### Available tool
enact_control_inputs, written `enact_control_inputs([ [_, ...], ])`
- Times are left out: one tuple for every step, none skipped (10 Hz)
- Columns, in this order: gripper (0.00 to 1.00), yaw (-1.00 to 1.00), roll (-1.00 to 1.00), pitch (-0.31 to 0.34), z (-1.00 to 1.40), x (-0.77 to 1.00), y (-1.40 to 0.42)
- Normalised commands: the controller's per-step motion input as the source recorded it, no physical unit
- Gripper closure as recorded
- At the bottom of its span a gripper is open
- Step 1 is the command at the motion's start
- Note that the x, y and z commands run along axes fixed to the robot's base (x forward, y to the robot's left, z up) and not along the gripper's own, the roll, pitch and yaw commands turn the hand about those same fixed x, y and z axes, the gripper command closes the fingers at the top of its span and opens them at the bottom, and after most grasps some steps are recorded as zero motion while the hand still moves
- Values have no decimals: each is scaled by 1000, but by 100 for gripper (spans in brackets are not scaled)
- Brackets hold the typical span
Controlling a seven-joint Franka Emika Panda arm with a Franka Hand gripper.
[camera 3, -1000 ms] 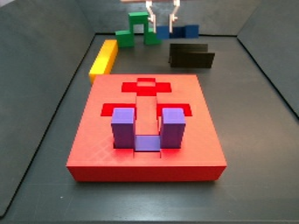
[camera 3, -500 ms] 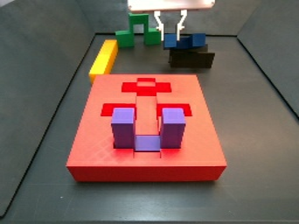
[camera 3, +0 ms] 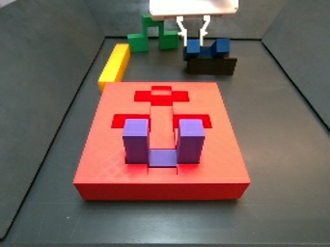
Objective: Pick up the blue object. Move up. Place the blue object on the fixture. Regrasp the blue object. Move to above the board. Insert the blue object.
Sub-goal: Place the blue object on the fixture.
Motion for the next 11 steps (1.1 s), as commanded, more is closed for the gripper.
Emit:
enact_control_inputs([
  [100, 0, -214, 0, -214, 0, 197],
  [100, 0, -400, 0, -266, 0, 231],
  [100, 0, -320, 0, -186, 57, 137],
  [0, 0, 0, 0, 0, 0, 0],
  [0, 0, -26, 0, 0, 0, 34],
  [0, 0, 0, 0, 51, 0, 0],
  [0, -31, 183, 97, 354, -34, 0],
  [0, -126, 354, 140, 609, -149, 0],
  [0, -94, 394, 180, 711, -71, 0],
  [0, -37, 377, 203, 777, 0, -31],
  [0, 0, 366, 191, 751, 0, -23],
])
